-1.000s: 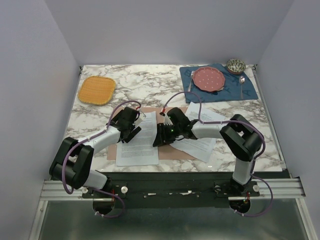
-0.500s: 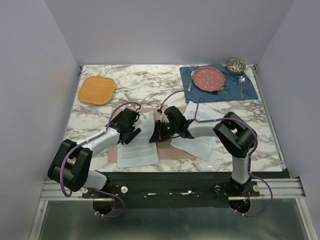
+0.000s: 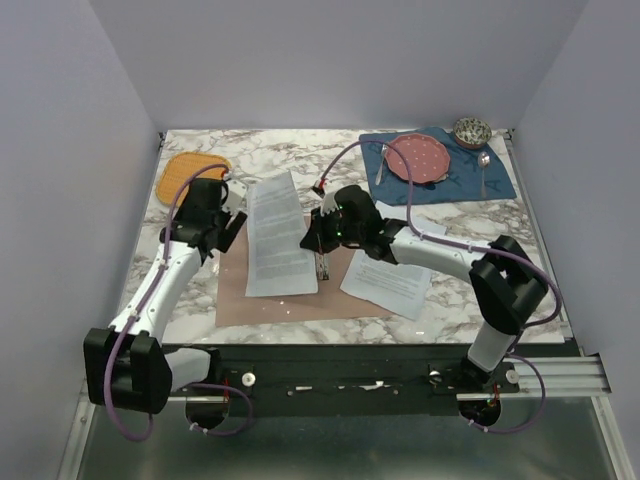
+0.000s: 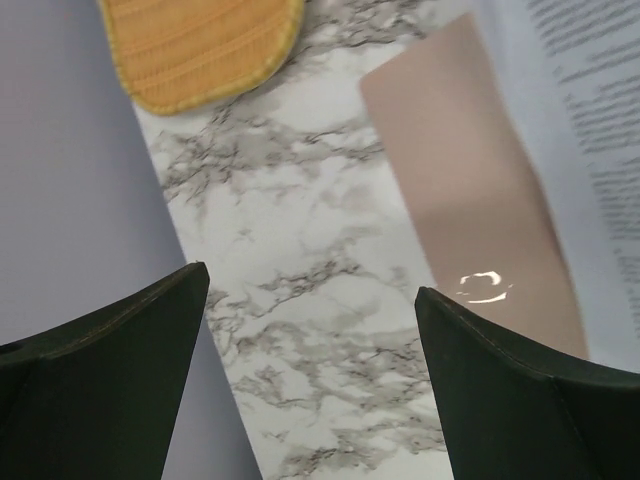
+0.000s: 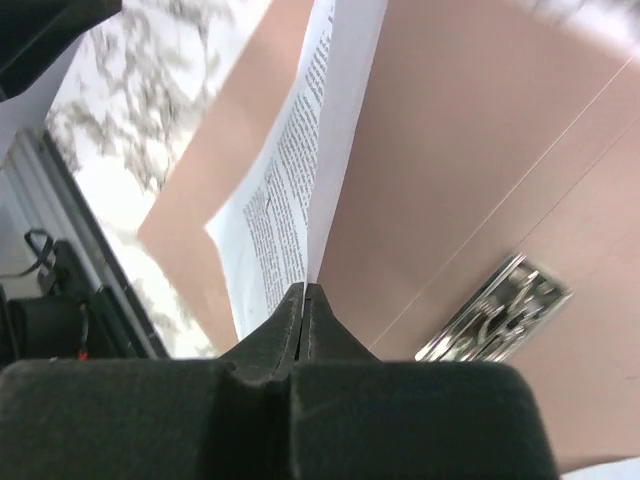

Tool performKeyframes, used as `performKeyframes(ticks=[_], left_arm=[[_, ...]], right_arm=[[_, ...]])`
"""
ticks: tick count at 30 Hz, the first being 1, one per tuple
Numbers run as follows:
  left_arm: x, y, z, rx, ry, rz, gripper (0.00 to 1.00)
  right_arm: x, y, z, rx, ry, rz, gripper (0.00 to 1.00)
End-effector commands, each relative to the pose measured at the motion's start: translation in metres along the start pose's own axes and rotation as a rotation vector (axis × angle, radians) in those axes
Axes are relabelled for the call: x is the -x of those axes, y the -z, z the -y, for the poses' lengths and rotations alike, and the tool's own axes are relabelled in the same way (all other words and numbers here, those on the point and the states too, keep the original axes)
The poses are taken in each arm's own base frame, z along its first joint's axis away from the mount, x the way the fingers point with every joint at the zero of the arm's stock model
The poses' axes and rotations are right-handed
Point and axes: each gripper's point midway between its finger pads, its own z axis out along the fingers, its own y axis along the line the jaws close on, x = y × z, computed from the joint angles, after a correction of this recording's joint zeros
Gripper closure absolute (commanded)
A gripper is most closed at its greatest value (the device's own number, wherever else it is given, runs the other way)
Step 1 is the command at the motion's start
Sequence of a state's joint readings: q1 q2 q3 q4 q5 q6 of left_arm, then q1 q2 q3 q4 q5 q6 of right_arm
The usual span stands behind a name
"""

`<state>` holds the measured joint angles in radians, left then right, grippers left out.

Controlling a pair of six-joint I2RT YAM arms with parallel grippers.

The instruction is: Put the files into the folder

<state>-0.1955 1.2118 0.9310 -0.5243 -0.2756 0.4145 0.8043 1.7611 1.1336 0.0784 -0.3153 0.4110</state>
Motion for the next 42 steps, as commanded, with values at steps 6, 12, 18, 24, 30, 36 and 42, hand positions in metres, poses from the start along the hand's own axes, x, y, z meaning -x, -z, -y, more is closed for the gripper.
performKeyframes(ticks=[6,12,18,24,30,36,42], left_arm=[[-0.086,-0.028,0.025,-0.152,-0.073,-0.172,0.01],[-0.106,-0.050,0.033,-0.167,-0.072,-0.225,0.01],[-0.111,-0.063,0.033,-0.167,-0.062,-0.240,0.01],[-0.122,-0.068,0.035,-0.174,-0.043,-0.261,0.01],[-0.126,-0.068,0.039,-0.180,-0.042,-0.257,0.01],[-0.129,-0.068,0.046,-0.199,-0.033,-0.257,0.01],[-0.131,-0.067,0.048,-0.205,-0.032,-0.255,0.01]], right_arm=[[0.053,0.029,0.031,-0.167,0.395,0.114,0.99],[0.064,0.039,0.032,-0.161,0.468,0.123,0.99],[0.063,0.046,0.026,-0.140,0.455,0.108,0.99],[0.051,0.046,0.001,-0.007,0.343,0.073,0.99],[0.033,0.048,-0.017,0.087,0.247,0.028,0.99],[0.027,0.049,-0.022,0.112,0.200,0.016,0.99],[0.020,0.041,-0.026,0.119,0.159,-0.002,0.99]])
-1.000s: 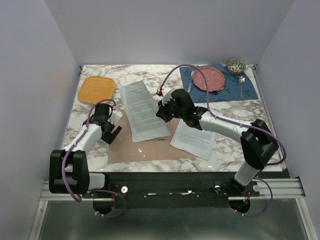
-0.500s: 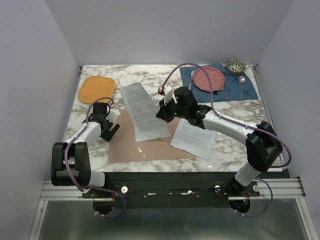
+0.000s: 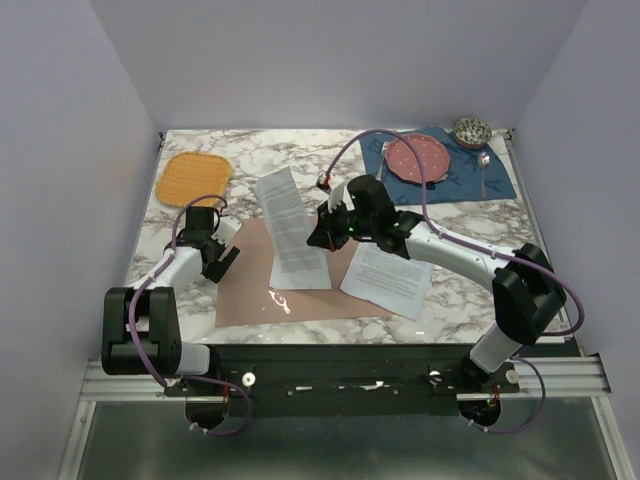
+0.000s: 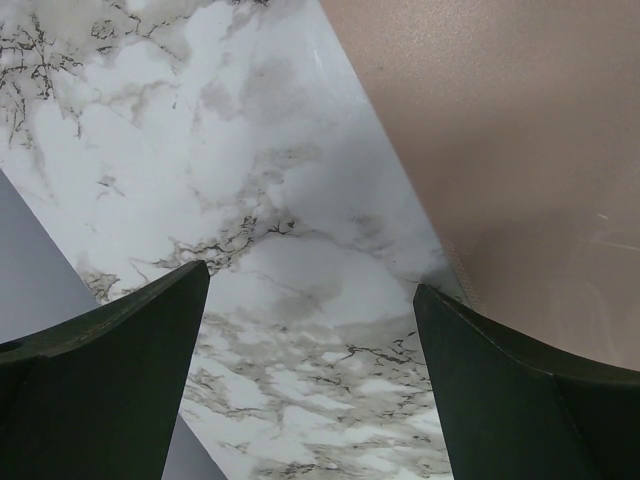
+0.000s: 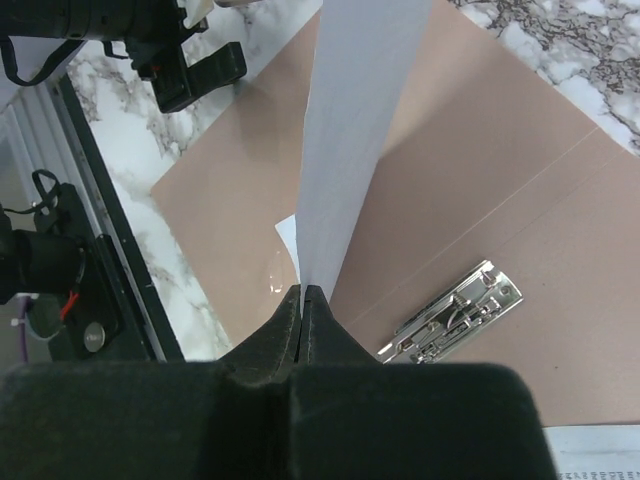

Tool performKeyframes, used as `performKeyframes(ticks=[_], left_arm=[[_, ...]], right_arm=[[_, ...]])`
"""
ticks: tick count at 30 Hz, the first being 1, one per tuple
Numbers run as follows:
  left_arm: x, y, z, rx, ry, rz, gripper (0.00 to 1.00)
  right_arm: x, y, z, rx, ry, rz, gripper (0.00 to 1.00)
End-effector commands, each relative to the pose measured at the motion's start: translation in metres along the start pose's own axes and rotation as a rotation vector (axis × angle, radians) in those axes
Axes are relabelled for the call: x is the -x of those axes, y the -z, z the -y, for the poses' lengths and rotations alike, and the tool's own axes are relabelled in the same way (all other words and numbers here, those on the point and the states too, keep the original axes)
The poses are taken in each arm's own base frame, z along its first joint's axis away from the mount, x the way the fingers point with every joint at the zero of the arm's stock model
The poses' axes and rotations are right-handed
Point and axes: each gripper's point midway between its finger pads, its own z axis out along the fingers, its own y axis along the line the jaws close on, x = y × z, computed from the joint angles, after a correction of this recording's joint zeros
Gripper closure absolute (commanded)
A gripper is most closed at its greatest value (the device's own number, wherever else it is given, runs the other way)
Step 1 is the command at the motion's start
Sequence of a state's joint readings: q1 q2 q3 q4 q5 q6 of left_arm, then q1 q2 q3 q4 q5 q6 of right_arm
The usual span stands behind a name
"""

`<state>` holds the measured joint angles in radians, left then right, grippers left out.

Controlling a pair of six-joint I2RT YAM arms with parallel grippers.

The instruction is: Put the files into the folder

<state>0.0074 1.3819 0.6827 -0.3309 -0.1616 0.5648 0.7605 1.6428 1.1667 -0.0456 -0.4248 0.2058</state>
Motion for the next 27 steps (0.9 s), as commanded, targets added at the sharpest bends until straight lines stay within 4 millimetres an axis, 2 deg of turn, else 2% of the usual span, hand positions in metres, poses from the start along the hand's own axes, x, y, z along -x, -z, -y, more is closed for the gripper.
performKeyframes(ticks=[1,12,27], left_arm=[[-0.018,-0.006,0.022,-0.081,-0.001,-0.029,0.01],[-0.022,-0.008,0.026,-0.085,-0.012,-0.032,0.01],[-0.022,-0.005,0.027,-0.089,-0.010,-0.027,0.01]], right_arm=[[-0.006,-0.001,-0.015,0.038,-0.049,-0.010,0.99],[-0.033,0.013,-0.013,-0.022,-0.106,0.012,0.99],[-0.054,0.003,-0.021,-0.111,-0.230,0.082,0.99]])
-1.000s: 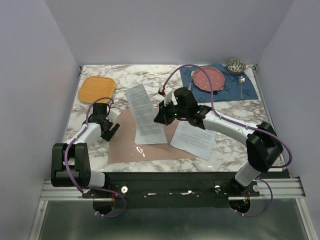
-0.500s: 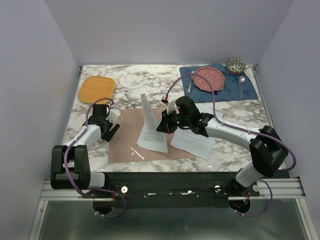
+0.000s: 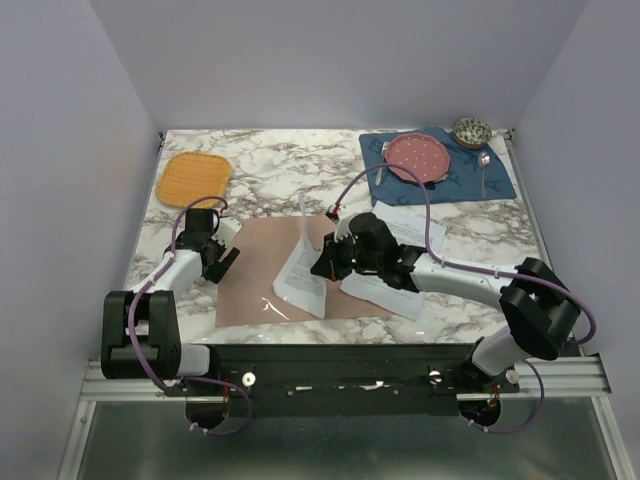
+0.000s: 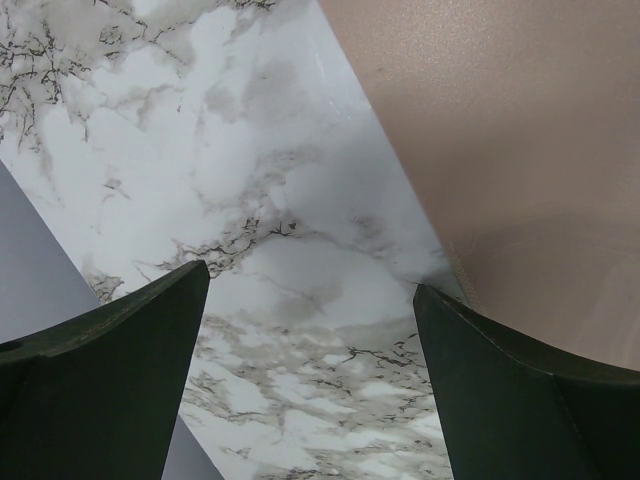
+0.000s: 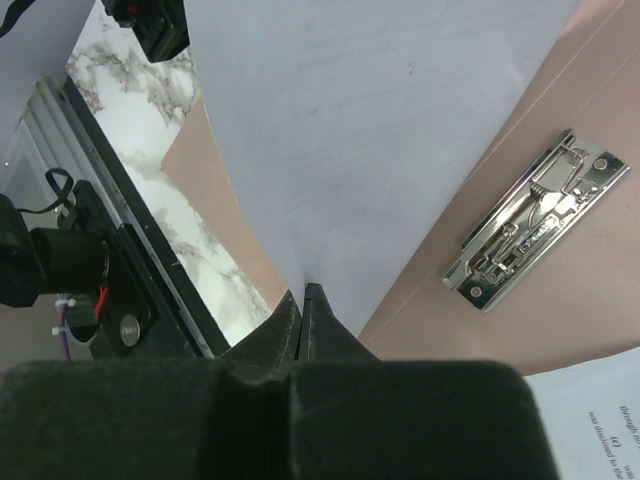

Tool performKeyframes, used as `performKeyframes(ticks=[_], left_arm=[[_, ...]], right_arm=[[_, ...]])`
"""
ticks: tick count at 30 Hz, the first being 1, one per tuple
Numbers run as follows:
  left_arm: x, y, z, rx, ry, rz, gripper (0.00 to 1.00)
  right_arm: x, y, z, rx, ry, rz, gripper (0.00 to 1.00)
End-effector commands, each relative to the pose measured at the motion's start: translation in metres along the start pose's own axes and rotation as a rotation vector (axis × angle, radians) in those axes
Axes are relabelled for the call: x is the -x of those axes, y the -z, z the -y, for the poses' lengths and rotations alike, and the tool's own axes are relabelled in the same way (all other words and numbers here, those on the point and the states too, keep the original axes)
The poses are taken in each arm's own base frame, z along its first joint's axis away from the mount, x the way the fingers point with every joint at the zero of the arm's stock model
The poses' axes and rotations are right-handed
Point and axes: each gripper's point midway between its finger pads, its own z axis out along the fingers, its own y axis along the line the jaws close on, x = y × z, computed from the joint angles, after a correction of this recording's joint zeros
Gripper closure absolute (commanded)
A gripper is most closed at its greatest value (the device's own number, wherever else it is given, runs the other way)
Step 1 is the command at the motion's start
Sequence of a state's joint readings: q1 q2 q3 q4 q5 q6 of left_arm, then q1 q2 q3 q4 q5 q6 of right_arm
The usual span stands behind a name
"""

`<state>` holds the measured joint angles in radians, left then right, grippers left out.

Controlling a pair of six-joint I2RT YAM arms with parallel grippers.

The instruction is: Put the files into the folder

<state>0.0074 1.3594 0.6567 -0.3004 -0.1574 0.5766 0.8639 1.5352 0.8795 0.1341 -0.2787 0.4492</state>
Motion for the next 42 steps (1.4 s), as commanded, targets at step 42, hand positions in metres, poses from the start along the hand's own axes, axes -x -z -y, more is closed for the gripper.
performKeyframes(ticks=[42], left_arm=[[-0.023,0.001,0.034,-0.128,0.001,-0.042,0.01]], right_arm=[[0.026,-0.074,-0.016,0.000,-0.103,0.070,0.99]])
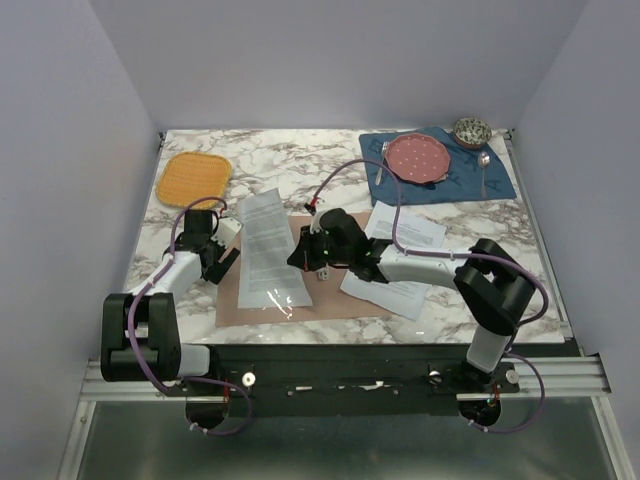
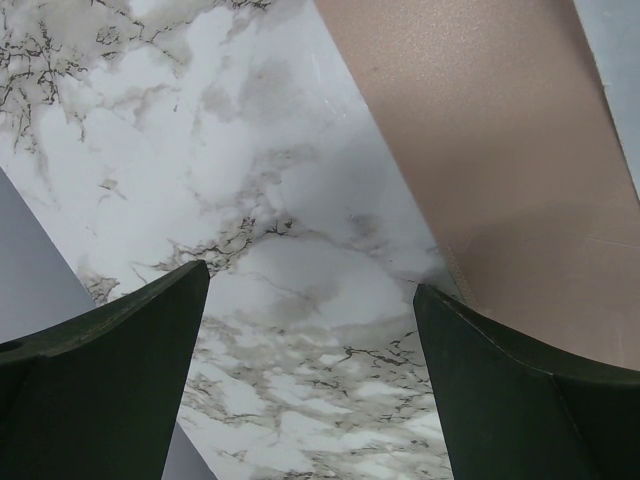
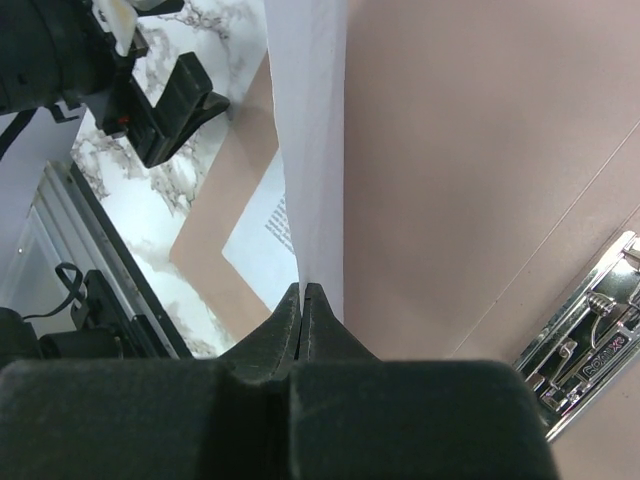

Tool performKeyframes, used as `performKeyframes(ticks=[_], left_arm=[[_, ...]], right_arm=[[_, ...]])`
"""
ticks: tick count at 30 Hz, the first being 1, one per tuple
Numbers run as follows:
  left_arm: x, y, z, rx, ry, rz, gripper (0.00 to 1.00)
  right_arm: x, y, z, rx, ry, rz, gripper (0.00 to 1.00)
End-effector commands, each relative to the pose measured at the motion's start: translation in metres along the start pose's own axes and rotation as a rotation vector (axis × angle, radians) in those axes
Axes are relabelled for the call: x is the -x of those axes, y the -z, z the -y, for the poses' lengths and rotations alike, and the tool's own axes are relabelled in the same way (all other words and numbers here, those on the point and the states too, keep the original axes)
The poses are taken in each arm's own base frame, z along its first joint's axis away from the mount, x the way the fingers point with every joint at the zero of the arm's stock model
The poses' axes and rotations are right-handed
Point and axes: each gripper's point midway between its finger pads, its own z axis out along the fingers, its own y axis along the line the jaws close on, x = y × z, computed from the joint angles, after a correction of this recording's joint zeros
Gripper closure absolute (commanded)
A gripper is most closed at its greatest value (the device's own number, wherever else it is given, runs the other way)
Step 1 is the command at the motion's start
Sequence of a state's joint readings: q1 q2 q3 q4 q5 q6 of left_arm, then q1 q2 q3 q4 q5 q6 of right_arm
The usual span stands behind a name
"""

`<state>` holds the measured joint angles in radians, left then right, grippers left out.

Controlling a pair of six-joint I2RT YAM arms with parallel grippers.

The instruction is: Put the files into the folder

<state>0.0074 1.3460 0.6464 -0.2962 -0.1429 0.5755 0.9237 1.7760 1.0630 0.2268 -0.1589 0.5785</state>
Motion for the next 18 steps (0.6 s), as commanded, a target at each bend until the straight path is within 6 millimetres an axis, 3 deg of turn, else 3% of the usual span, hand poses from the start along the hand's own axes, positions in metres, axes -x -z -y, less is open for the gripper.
performKeyframes(ticks=[1,10,18], left_arm=[[-0.023,0.000,0.031,-0.120,0.000,-0.055,0.01],[-0.022,0.002,0.030,-0.116,-0.001,-0.056,0.01],[-0.022,0.003,0.029,-0.113,-0.003,-0.058,0.01]], right_arm=[[0.001,-0.012,-0.010,0.049,-0.019,0.003,0.99],[-0.016,-0.033,-0.007,0.086,-0.050,-0.051,0.99],[-0.019,-0.044,0.000,0.088,-0.095,-0.053,0.99]])
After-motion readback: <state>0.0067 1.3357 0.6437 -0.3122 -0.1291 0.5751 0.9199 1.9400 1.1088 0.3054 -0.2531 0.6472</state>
